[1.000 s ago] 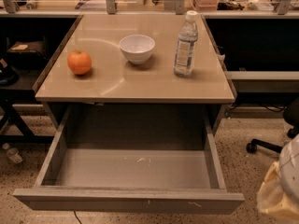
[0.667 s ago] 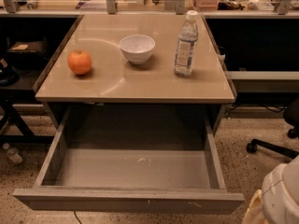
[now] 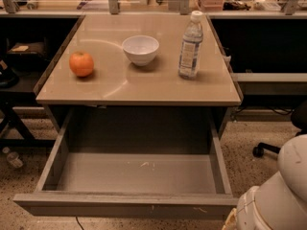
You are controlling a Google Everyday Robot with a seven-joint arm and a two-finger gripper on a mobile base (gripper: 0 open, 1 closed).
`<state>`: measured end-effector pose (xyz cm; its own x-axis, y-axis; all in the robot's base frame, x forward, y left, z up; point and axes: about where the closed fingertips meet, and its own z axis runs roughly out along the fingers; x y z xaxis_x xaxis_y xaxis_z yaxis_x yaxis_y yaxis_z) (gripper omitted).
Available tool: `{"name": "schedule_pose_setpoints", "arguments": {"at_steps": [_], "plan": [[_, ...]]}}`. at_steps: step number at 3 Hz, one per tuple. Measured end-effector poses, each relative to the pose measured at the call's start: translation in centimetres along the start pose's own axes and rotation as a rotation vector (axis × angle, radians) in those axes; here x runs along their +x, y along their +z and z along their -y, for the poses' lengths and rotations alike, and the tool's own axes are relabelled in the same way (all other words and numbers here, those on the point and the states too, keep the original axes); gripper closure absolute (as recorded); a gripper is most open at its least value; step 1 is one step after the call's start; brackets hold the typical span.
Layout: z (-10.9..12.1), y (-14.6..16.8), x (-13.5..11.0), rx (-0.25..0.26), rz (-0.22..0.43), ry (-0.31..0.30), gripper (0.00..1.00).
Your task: Close top drawer
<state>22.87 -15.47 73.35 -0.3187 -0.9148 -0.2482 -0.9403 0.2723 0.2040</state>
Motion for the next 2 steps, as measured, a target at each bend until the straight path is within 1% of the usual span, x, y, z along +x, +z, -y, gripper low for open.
{"name": "schedule_pose_setpoints", "arguments": {"at_steps": [1,2], "plan": [[0.7,2.6,-2.1,-0.007,0.039,-0.034,1.0],[1.7,5.4,-4.3,0.015,0.052,-0.093,1.0]]}}
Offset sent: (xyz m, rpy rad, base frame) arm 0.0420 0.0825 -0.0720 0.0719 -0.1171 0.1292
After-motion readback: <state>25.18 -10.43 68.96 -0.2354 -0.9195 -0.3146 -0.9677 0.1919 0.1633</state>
